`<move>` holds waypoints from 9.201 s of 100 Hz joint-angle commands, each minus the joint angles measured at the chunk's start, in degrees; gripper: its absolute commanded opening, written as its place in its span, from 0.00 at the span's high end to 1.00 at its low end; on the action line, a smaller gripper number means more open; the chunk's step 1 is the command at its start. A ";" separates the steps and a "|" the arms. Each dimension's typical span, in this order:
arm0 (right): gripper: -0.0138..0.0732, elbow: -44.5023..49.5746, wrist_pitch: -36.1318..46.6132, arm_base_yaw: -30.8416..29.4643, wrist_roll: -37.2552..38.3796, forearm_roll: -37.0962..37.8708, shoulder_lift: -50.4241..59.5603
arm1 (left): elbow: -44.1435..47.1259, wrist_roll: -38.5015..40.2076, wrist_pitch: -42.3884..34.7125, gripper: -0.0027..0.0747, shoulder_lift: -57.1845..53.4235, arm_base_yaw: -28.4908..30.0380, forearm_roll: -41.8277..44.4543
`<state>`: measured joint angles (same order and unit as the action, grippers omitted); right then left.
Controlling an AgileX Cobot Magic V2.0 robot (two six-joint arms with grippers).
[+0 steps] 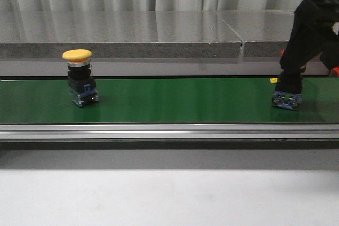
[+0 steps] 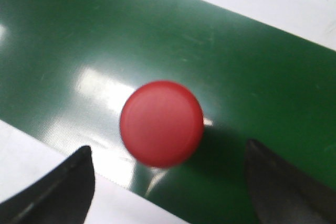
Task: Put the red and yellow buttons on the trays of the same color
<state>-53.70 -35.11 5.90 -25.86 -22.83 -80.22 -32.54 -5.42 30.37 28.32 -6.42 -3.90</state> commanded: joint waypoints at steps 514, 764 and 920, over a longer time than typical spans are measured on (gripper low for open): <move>0.21 -9.85 2.21 2.48 -6.17 1.70 -8.81 | -1.48 0.45 -4.26 0.99 0.19 -0.40 -0.65; 0.74 -11.47 8.20 -50.46 8.52 2.05 -19.30 | -1.48 0.45 -4.26 0.99 0.19 -0.40 -0.65; 0.28 -9.80 14.18 -34.34 3.43 -1.32 4.53 | -1.48 0.45 -4.26 0.99 0.19 -0.40 -0.65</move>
<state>-62.19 -24.29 -32.52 -19.37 -23.09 -80.13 -32.54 -5.42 30.37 28.32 -6.42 -3.90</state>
